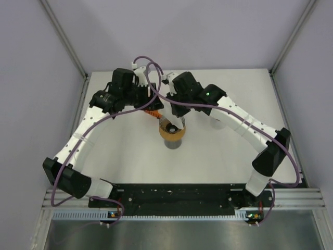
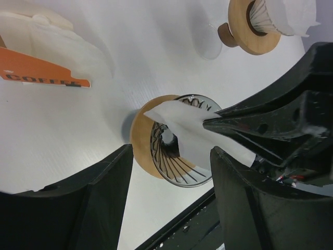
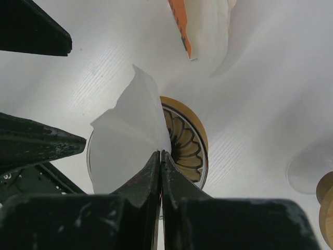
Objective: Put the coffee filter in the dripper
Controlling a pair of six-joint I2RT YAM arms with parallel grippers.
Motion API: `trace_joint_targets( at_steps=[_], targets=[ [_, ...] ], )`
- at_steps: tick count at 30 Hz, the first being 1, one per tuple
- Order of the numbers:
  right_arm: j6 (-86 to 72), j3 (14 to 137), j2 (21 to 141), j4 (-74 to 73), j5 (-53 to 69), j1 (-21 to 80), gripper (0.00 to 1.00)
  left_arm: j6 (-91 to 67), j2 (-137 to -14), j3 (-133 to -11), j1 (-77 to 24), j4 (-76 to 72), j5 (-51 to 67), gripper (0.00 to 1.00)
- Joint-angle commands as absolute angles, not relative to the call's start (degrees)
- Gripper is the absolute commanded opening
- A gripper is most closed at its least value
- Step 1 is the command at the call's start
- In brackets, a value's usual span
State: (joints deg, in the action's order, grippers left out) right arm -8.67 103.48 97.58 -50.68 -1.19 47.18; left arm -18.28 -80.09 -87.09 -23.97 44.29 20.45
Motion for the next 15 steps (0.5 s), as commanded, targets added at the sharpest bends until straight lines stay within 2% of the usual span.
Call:
trace_joint_targets(
  at_steps=[1, 7, 14, 15],
  targets=[
    [-8.5, 104.6, 99.1, -50.0, -1.3, 46.8, 0.00, -20.0, -80.8, -86.9, -23.7, 39.5, 20.1, 0.66],
    [-8.7, 104.4, 100.1, -49.4, -1.2, 46.7, 0.00, -22.1, -82.7, -83.7, -23.7, 37.4, 22.6, 0.56],
    [-9.4, 103.4, 99.0, -48.2, -1.0, 46.7, 0.00, -22.9, -83.0, -83.6, -23.7, 35.3, 22.1, 0.55],
    [-9.4, 103.3, 98.9, -48.1, -1.4, 46.8, 0.00, -22.7, -83.1, -83.6, -23.7, 35.5, 21.7, 0.49]
  ],
)
